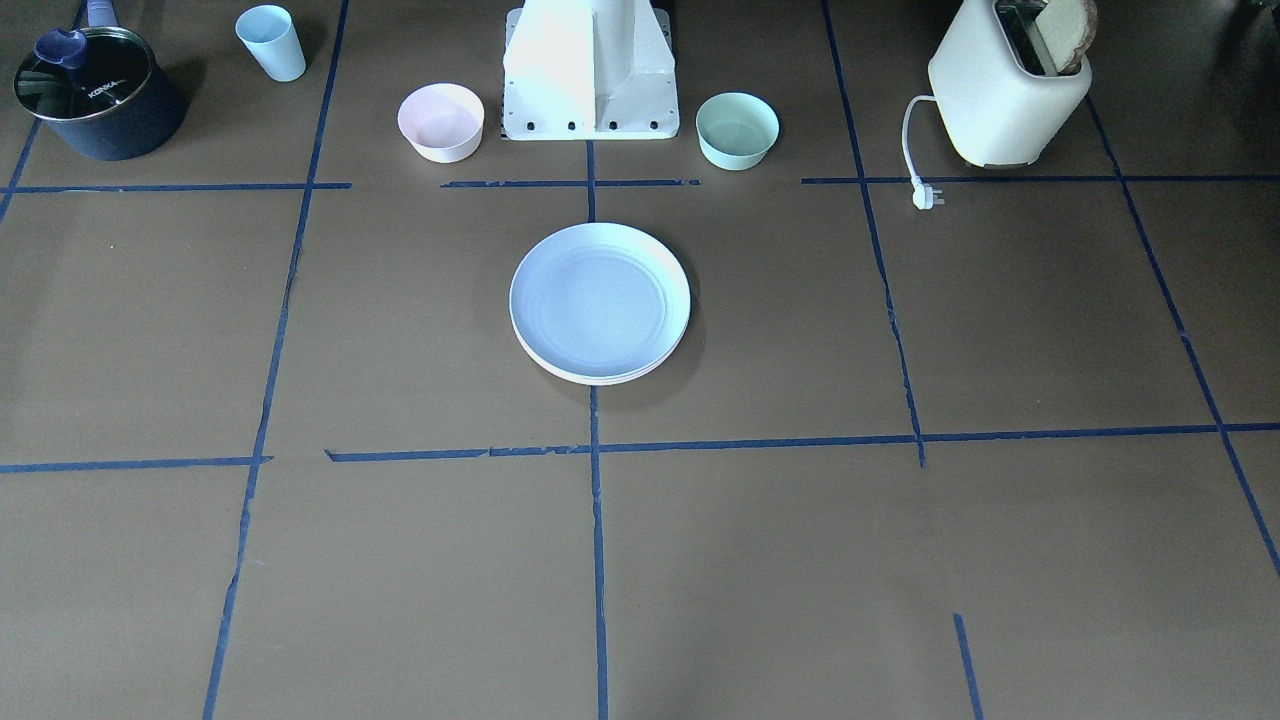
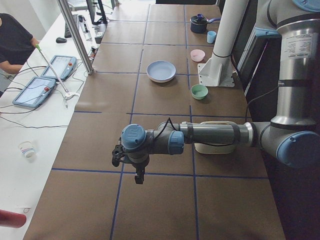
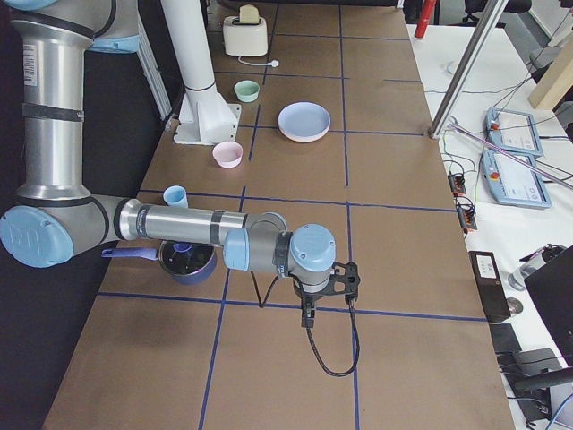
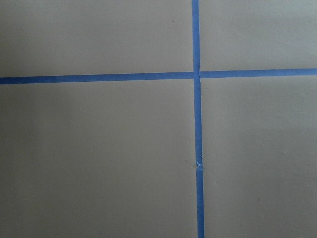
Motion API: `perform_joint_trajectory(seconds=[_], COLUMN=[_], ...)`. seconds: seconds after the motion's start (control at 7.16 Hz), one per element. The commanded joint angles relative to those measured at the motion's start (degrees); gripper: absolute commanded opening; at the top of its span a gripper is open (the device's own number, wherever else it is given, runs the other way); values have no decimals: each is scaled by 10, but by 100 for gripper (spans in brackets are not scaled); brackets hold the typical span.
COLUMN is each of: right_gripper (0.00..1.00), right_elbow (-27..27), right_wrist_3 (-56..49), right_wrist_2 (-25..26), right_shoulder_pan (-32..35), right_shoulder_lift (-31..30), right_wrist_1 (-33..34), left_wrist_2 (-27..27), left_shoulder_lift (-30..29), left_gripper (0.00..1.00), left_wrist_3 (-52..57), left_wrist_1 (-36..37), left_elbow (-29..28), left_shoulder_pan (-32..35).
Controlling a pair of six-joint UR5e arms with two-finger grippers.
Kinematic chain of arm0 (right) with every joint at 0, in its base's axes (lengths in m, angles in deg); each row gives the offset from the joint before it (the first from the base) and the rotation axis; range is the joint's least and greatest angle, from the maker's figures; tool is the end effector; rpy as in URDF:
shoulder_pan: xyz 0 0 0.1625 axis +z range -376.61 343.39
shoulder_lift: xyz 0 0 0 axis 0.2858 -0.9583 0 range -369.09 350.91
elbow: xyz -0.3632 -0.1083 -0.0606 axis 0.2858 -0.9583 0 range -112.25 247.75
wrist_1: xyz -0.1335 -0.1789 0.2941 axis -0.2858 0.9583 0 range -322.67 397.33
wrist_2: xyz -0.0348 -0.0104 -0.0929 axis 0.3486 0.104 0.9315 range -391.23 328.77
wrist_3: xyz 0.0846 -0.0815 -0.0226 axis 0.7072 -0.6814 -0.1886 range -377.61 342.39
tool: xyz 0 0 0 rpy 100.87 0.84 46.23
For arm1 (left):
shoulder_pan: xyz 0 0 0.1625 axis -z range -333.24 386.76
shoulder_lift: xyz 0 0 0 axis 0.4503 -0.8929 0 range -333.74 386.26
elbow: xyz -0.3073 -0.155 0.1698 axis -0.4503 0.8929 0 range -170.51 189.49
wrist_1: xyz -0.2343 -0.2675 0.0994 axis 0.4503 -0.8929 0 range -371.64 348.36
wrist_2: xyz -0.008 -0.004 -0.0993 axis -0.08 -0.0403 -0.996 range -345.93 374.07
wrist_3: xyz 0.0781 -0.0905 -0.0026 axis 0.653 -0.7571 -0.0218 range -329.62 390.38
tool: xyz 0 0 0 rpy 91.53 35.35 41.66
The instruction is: Stack three plates with pink and blue
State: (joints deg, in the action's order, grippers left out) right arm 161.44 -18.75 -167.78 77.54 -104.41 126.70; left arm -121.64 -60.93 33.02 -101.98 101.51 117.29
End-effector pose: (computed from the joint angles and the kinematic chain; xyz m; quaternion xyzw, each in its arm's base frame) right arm 0.0758 -0.4025 0.6385 0.0102 -0.3950 0.0276 0.9182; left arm -0.0516 -0.4240 0.6347 0.0072 0.3883 0.0156 0.9214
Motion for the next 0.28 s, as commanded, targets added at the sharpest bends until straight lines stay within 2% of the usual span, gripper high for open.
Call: perform_joint_trajectory(seconds=[0.0, 0.14], right_gripper=[100, 100], right_elbow=[-1, 0], right_wrist_3=[0, 0], right_wrist_2=[0, 0], right_shoulder_pan=[0, 0], right_shoulder_lift=[0, 0], right_wrist_1=[-2, -2], left_wrist_2=[0, 0], left_shoulder_lift=[0, -1], left_gripper=[100, 100], left_wrist_3=[1, 2], left_wrist_1=[0, 0], left_elbow=[0, 0], left_shoulder_pan=[0, 0])
